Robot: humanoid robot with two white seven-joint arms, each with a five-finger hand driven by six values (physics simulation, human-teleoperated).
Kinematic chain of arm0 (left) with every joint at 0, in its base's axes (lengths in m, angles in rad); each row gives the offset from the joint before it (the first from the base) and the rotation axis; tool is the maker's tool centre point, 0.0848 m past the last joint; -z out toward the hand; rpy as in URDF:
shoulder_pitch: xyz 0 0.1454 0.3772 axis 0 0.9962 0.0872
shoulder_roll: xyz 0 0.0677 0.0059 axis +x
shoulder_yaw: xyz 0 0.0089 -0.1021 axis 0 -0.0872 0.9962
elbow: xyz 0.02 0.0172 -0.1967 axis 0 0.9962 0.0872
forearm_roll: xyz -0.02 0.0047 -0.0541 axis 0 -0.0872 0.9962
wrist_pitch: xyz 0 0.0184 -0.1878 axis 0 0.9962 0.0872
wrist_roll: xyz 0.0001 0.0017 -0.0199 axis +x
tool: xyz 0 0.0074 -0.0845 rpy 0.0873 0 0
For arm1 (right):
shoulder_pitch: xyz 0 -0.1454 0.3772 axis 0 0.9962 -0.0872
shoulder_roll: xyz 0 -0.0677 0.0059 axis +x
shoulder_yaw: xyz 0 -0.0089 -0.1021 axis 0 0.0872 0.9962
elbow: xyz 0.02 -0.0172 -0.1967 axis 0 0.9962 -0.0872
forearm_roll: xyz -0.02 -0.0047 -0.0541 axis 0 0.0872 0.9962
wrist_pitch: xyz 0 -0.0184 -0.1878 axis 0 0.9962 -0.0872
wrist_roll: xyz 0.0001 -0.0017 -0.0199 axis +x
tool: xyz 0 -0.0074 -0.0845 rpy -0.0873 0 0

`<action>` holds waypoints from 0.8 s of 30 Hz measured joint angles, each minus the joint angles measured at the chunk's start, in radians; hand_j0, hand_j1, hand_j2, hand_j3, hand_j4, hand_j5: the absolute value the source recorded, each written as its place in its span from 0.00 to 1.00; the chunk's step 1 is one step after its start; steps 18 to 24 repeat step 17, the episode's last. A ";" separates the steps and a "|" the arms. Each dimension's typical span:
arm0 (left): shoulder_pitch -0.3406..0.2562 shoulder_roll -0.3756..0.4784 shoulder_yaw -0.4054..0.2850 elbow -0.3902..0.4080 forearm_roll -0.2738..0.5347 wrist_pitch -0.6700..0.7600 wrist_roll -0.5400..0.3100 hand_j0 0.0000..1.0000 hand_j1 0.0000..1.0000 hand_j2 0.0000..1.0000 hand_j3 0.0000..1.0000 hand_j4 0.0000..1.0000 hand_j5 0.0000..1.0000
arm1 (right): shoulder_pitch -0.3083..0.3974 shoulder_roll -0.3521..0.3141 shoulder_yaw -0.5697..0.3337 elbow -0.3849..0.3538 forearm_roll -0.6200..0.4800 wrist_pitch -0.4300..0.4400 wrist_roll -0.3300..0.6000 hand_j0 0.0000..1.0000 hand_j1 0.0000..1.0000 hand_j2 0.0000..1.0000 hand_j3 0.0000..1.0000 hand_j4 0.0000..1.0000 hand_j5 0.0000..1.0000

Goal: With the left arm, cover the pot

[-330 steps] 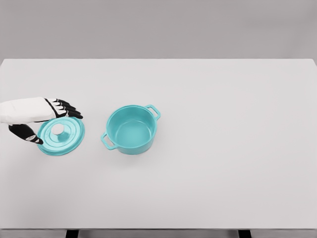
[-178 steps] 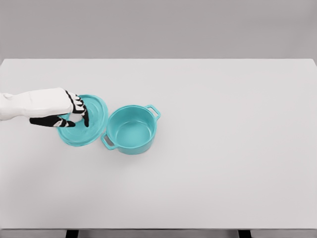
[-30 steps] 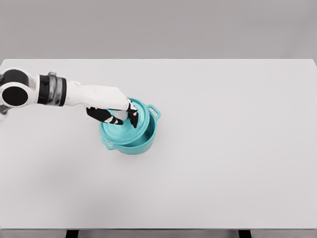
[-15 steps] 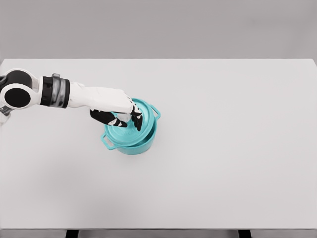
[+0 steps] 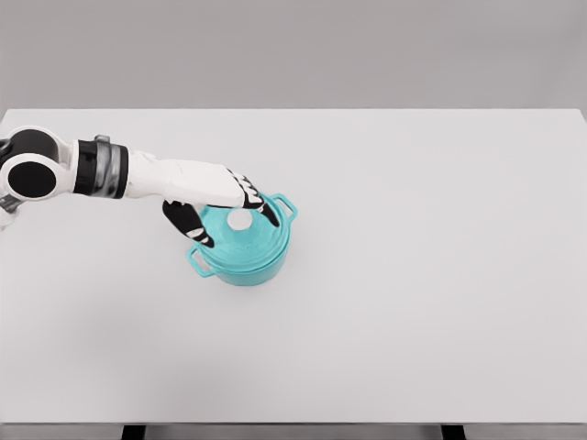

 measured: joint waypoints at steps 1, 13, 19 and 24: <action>-0.012 0.001 0.000 0.000 0.001 0.000 0.000 1.00 1.00 1.00 1.00 1.00 1.00 | 0.002 0.000 0.000 0.000 0.000 0.000 0.000 1.00 1.00 1.00 1.00 1.00 1.00; 0.361 0.242 0.307 -0.013 0.123 -0.211 -0.001 1.00 1.00 1.00 1.00 1.00 1.00 | 0.002 0.000 0.000 0.000 0.000 0.000 0.000 1.00 1.00 1.00 1.00 1.00 1.00; 0.367 0.282 0.458 0.070 0.131 -0.229 0.000 1.00 1.00 1.00 1.00 1.00 1.00 | 0.000 0.000 0.000 0.000 0.000 0.000 0.000 1.00 1.00 1.00 1.00 1.00 1.00; 0.367 0.282 0.458 0.070 0.131 -0.229 0.000 1.00 1.00 1.00 1.00 1.00 1.00 | 0.000 0.000 0.000 0.000 0.000 0.000 0.000 1.00 1.00 1.00 1.00 1.00 1.00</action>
